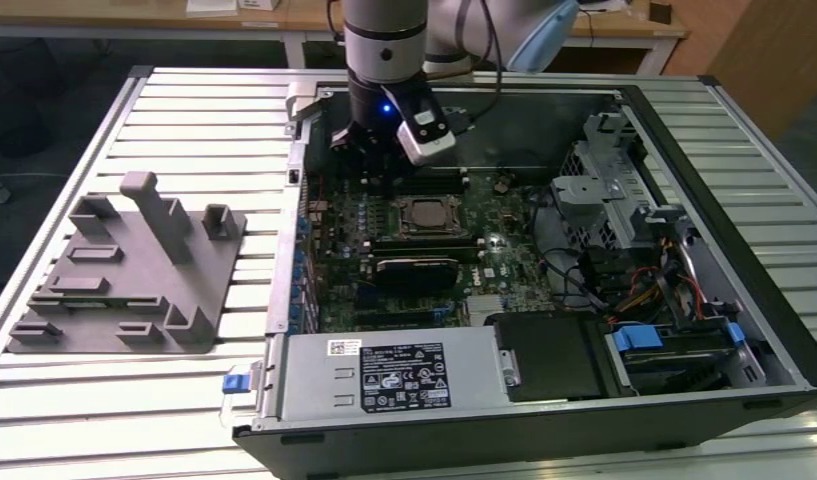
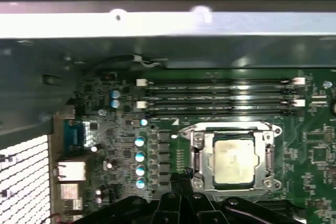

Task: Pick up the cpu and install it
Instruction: 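Install the first cpu locking lever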

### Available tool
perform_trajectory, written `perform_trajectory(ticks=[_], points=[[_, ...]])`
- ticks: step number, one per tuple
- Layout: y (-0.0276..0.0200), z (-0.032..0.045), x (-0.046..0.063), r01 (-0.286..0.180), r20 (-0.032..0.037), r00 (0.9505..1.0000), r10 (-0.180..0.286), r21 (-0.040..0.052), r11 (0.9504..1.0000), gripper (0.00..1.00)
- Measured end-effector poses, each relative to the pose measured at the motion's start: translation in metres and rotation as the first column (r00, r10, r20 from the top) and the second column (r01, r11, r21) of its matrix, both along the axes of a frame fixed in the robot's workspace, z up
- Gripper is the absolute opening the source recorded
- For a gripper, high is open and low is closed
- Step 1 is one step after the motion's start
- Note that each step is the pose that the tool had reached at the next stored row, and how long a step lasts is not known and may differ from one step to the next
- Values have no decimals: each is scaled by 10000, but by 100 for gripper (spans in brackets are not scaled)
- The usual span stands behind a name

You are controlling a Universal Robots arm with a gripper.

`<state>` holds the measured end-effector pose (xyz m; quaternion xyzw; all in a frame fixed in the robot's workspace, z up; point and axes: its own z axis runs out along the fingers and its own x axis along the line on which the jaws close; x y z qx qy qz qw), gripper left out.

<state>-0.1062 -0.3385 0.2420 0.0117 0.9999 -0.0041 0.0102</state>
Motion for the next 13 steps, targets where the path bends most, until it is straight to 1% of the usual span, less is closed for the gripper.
perform_trajectory(ticks=[4, 6, 7, 8, 10, 13], points=[[0, 0, -77, 0, 0, 10000, 0, 57, 10000, 11], [0, 0, -104, 0, 0, 10000, 0, 137, 9999, 11], [0, 0, -113, 0, 0, 10000, 0, 196, 9998, 11], [-1, 0, -119, -1, -1, 10000, 1, 274, 9996, 11], [-2, 0, -124, 0, 0, 10000, 0, 493, 9988, 11], [-6, 0, -125, -1, -1, 10000, 1, 932, 9956, 11]])
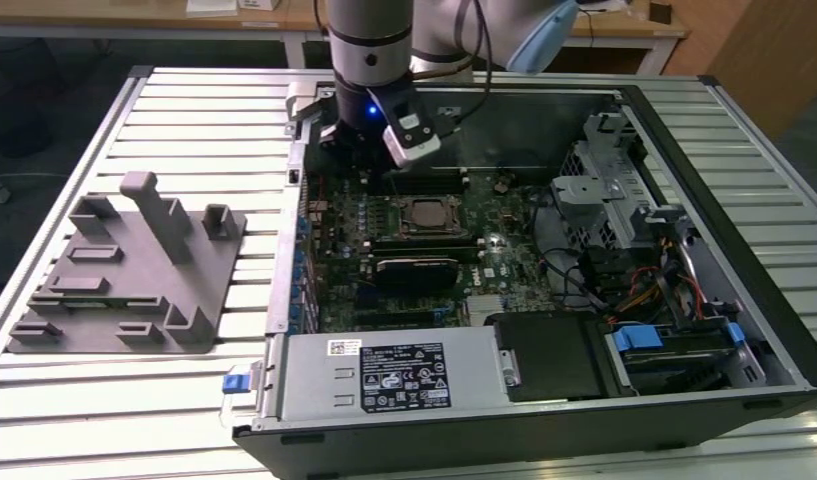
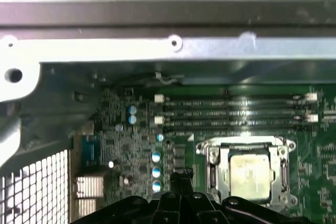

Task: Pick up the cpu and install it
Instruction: 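Install the first cpu locking lever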

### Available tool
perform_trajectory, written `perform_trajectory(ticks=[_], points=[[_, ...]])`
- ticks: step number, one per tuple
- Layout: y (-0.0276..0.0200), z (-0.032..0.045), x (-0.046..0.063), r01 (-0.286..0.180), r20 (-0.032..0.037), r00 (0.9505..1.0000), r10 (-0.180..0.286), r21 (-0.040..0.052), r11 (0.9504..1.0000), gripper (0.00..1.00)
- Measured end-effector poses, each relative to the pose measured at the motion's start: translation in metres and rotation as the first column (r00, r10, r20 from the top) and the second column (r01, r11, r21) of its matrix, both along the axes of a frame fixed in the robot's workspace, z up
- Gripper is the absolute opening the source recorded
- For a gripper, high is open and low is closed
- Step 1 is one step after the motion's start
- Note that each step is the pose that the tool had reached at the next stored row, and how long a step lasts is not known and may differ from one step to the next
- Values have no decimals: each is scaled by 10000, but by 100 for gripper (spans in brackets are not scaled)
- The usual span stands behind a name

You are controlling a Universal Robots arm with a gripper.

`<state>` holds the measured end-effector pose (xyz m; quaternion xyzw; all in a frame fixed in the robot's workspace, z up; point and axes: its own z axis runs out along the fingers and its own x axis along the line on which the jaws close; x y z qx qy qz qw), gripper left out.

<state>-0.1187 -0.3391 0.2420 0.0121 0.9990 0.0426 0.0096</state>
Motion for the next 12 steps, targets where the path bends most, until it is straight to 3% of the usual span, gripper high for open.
perform_trajectory(ticks=[6, 9, 11, 12], points=[[-5, 0, 0, -8, 0, 10000, 8, 933, 9956, 11], [-7, 0, 0, -14, 1, 10000, 14, 1325, 9912, 11], [-7, 0, -1, -15, 1, 10000, 15, 1485, 9889, 11], [-7, 0, 0, -14, 2, 10000, 14, 1487, 9889, 11]])
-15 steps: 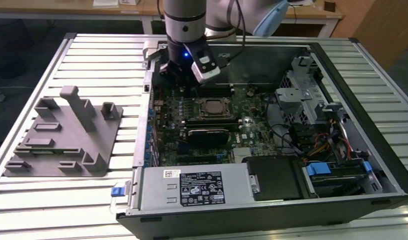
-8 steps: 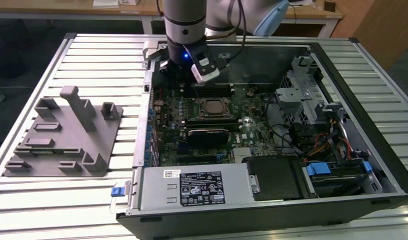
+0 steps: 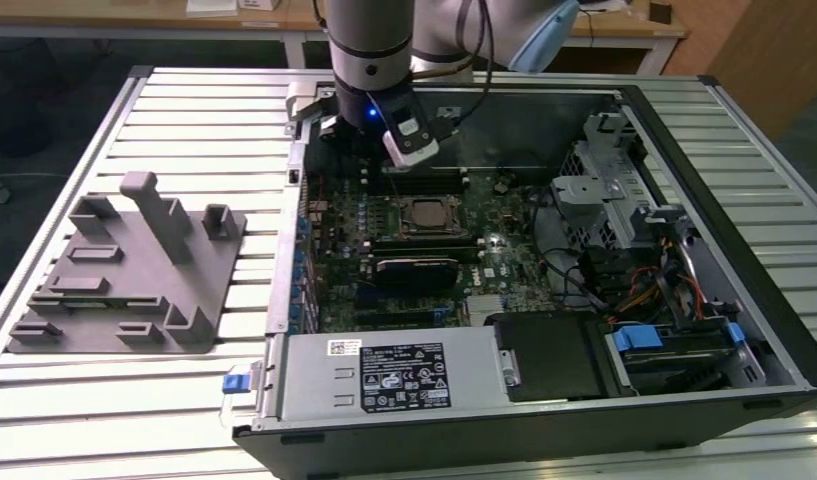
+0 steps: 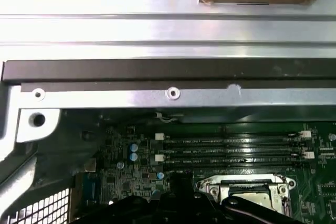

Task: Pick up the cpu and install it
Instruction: 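Install the first cpu locking lever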

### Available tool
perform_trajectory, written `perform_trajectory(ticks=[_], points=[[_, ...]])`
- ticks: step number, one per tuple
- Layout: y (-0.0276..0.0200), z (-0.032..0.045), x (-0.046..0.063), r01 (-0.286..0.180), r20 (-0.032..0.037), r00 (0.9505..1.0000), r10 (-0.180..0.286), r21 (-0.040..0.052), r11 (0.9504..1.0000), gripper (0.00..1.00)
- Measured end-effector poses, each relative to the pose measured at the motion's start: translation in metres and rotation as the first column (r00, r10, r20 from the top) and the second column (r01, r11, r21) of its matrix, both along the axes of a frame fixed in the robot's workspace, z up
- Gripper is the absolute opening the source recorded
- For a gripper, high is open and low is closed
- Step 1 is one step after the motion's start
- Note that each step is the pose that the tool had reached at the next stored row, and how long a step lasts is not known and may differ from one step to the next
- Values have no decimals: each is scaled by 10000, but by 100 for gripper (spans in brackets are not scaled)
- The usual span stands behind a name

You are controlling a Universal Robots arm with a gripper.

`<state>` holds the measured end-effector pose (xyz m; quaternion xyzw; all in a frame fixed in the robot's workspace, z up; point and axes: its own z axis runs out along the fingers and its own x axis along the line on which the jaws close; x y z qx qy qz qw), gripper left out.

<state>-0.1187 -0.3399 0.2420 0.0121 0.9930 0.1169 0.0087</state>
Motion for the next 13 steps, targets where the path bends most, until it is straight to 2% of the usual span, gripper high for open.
perform_trajectory(ticks=[4, 13], points=[[0, 0, 29, -2, 0, 10000, 2, 3, 10000, 11], [-1, 0, 267, -2, -2, 10000, 2, 1, 10000, 11]])
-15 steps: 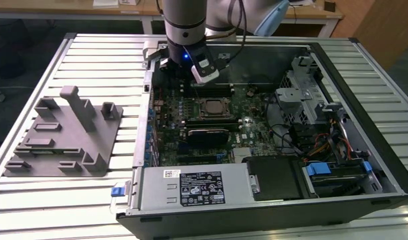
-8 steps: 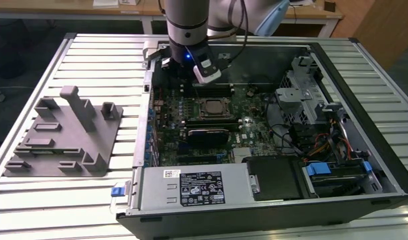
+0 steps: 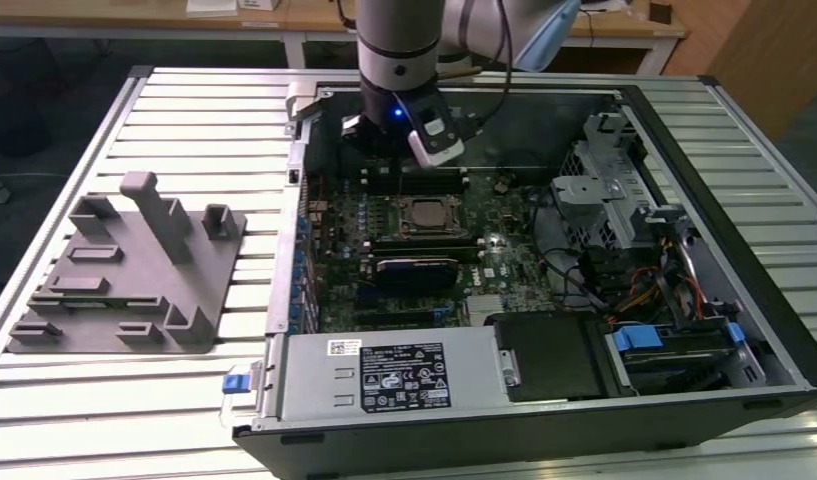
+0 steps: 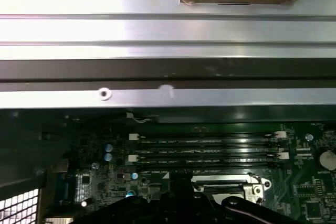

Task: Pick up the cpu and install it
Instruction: 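Install the first cpu locking lever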

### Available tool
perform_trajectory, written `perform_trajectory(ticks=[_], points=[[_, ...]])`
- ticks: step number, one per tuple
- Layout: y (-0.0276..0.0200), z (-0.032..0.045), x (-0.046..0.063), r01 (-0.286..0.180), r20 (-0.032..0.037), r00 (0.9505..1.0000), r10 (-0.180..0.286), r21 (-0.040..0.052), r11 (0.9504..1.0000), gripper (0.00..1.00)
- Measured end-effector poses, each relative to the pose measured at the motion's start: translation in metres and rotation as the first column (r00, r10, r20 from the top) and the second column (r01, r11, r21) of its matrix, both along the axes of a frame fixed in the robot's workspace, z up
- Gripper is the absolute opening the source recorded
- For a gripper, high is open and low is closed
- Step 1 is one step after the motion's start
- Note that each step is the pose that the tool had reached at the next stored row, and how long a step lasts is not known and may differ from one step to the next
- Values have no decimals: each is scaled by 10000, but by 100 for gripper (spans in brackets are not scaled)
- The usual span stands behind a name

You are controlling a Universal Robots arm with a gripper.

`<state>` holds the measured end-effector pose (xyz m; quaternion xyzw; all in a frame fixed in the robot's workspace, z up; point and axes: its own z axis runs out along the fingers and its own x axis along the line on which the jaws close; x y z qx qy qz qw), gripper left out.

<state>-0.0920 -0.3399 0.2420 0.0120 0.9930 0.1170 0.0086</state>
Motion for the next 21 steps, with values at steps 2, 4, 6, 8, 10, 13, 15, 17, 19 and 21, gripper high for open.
perform_trajectory(ticks=[2, 4, 6, 8, 10, 13, 15, 17, 19, 21], points=[[0, 0, 62, 1, -1, 10000, -1, 1, 10000, 11], [0, -1, 128, 1, -4, 10000, -1, 1, 10000, 11], [0, 0, 180, 3, -5, 10000, -3, 0, 10000, 11], [0, 0, 211, 4, -6, 10000, -4, -1, 10000, 11], [0, -1, 222, 4, -5, 10000, -4, 1, 10000, 11], [0, 0, 223, 6, -5, 10000, -6, 0, 10000, 11], [0, -1, 224, 10, -5, 10000, -10, -5, 10000, 11], [0, -4, 225, 78, -1, 10000, -78, -44, 10000, 11], [0, -11, 224, 185, 19, 9998, -184, -60, 9998, 11], [0, -24, 224, 322, 72, 9995, -321, -62, 9995, 11]])
